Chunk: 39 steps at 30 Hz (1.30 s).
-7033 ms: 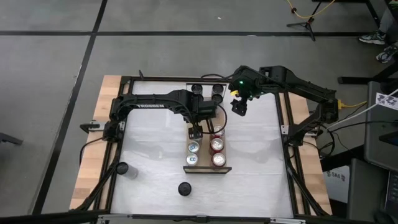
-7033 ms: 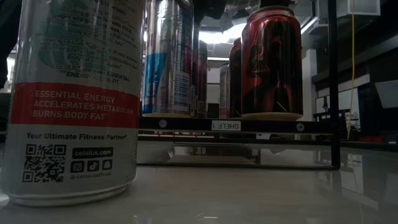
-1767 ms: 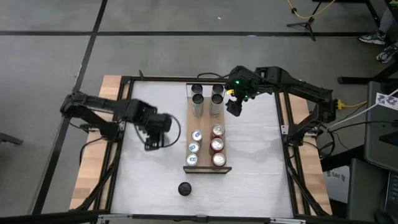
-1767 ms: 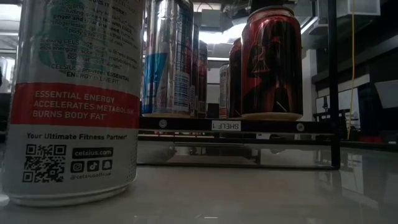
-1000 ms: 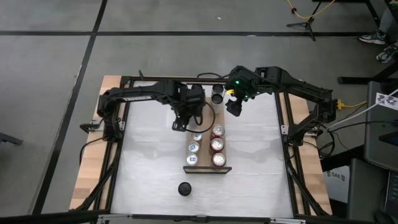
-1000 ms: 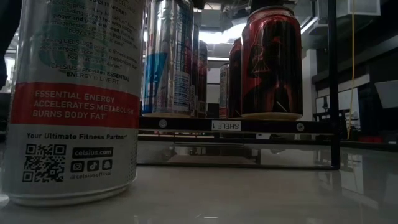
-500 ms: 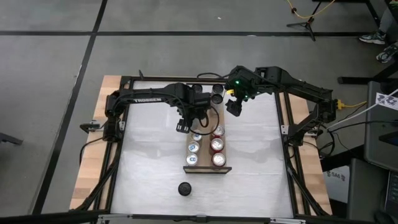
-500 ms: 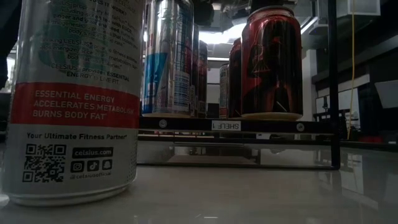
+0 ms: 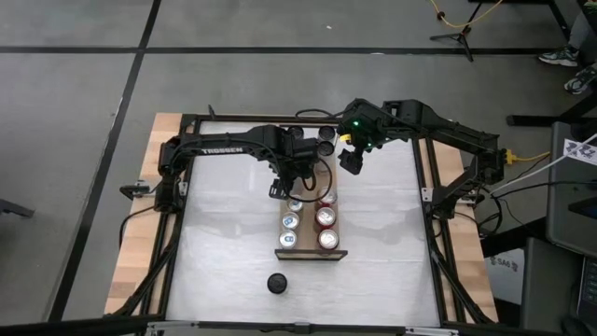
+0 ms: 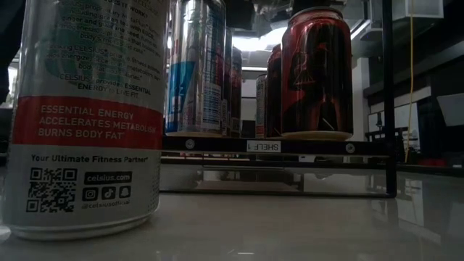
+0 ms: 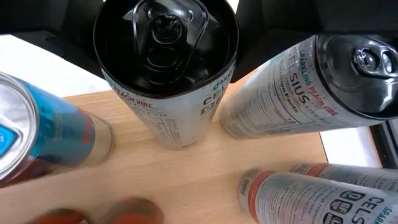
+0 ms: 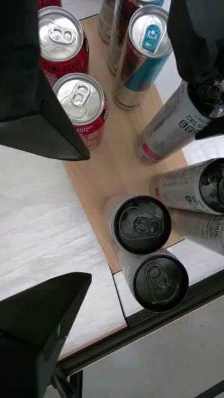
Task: Place canned beverage on shelf
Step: Put the white pink soda can on the shelf aligned with the other white pink soda can
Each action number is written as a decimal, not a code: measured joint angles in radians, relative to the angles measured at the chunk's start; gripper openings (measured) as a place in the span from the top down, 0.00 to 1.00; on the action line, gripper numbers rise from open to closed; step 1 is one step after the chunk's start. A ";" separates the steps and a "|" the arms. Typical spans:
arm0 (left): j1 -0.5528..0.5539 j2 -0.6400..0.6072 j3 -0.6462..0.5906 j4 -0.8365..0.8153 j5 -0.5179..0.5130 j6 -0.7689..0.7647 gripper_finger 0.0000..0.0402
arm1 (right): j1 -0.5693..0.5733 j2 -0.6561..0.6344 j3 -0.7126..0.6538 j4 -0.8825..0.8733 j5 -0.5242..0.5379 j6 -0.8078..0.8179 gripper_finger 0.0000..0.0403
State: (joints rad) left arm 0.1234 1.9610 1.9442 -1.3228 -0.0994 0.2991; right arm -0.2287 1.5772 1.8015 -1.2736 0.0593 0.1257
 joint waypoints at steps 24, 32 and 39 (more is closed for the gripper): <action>0.000 0.000 0.000 0.000 -0.019 -0.007 0.34 | 0.000 0.000 0.000 0.000 0.000 0.000 0.26; -0.001 0.000 0.000 0.036 -0.050 -0.022 0.34 | 0.000 0.000 0.000 0.000 0.000 0.000 0.26; -0.002 0.000 0.000 0.052 -0.072 -0.035 0.33 | 0.000 0.000 0.000 0.000 0.000 0.000 0.26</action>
State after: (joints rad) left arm 0.1214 1.9610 1.9442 -1.2703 -0.1716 0.2646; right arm -0.2291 1.5768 1.8015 -1.2739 0.0593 0.1257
